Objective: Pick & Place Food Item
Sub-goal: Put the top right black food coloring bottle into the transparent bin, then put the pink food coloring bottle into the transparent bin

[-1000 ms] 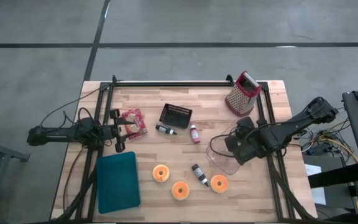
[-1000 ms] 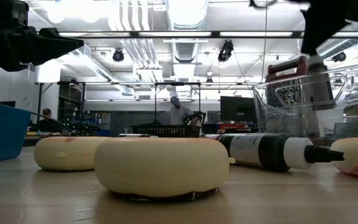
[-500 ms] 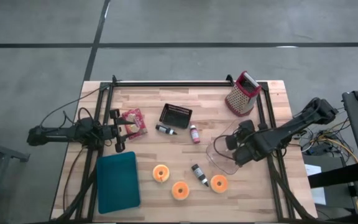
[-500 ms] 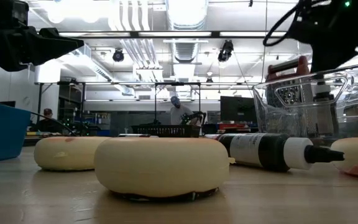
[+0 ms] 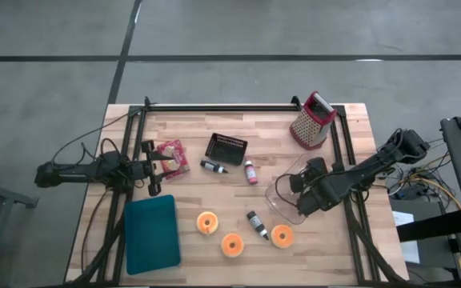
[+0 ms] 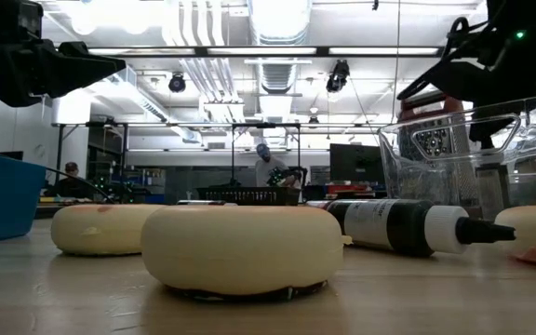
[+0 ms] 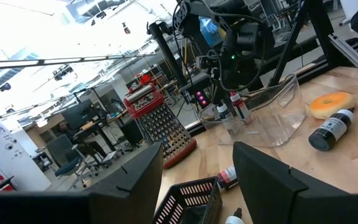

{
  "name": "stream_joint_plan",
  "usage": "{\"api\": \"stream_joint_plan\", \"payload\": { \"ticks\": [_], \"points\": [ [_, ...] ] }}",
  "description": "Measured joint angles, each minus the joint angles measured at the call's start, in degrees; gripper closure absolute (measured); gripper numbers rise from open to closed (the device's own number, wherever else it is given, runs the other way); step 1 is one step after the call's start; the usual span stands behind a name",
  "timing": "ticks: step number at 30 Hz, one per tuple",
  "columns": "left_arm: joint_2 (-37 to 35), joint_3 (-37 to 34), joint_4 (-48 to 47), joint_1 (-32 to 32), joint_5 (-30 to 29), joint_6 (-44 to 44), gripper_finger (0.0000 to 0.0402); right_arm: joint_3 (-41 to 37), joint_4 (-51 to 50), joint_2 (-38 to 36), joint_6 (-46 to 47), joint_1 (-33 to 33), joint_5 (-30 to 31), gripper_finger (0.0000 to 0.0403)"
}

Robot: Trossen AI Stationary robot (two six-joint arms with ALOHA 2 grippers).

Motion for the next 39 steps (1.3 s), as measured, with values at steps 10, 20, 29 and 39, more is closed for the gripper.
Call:
{"api": "stream_joint_plan", "payload": {
  "ticks": [10, 20, 29, 39],
  "points": [
    [0.0, 0.0, 0.0, 0.0, 0.0, 0.0, 0.0202, -1.0, -0.1, 0.0, 2.5, 0.0, 0.2, 0.0345],
    [0.0, 0.0, 0.0, 0.0, 0.0, 0.0, 0.0202, -0.9, -0.7, 0.0, 2.3, 0.0, -2.0, 0.0276],
    [0.0, 0.0, 0.0, 0.0, 0.0, 0.0, 0.0202, -0.9, -0.8, 0.0, 1.4, 0.0, -2.4, 0.0257],
    [0.0, 0.0, 0.0, 0.0, 0.0, 0.0, 0.0202, 7.5, -11.5, 0.0, -0.6, 0.0, -2.3, 0.0257]
  ]
}}
